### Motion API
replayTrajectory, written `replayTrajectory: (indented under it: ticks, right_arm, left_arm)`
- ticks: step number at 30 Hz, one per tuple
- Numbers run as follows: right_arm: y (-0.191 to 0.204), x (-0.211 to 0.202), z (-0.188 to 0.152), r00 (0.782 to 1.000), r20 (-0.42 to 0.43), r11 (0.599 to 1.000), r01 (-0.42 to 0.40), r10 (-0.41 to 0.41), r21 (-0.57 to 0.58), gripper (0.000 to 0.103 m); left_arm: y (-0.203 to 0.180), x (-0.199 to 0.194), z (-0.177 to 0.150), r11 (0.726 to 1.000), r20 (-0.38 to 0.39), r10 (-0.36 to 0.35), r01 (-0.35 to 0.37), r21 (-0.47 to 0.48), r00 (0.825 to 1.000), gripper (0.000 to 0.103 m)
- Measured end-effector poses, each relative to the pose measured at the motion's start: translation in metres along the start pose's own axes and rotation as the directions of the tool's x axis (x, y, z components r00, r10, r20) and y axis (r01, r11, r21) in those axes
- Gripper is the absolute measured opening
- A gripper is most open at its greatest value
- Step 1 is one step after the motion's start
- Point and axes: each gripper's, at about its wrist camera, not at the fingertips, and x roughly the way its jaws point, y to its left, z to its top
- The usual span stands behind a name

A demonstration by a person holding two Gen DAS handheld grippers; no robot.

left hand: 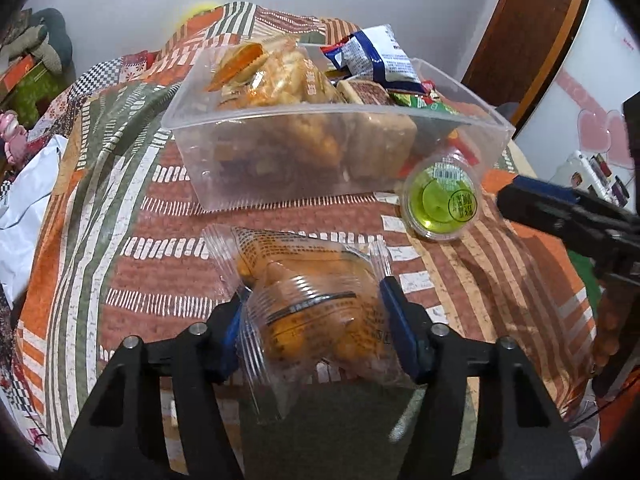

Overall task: Organize snacks
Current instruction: 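Grasp the clear bag of orange snacks with the left tool while the right tool grasps the green jelly cup, then carry the snack bag with the left tool while the right tool carries the jelly cup into the box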

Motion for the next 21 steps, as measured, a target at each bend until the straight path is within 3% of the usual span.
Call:
replayTrajectory:
  ticks: [10,14,18,21]
  right_arm:
    - [0.004,0.027,0.007,0.998,-0.051,1.000,-0.019,0.019,0.005,0.066]
    - [0.006,0.039,0.009,0.995,-0.092,0.999,-0.043,0.043,0.005,0.054]
    - [0.005,0.050,0.006,0.990,-0.132,0.999,-0.047,0.049,0.014,0.050]
    - [0.002,0.047,0.005,0.991,-0.117,0.998,-0.063,0.065,0.027,0.040]
  left_arm:
    - [0.020,-0.020,0.013,1.000,0.092,0.025,-0.024,-0.020,0.995,0.056]
    - [0.021,-0.026,0.020,1.000,0.116,0.015,-0.012,-0.025,0.993,0.056]
    - [0.016,-0.024,0.022,1.000,0.119,0.011,-0.009,-0.016,0.993,0.056]
    - [0.012,-0.023,0.021,1.000,0.115,0.003,-0.002,-0.011,0.993,0.056]
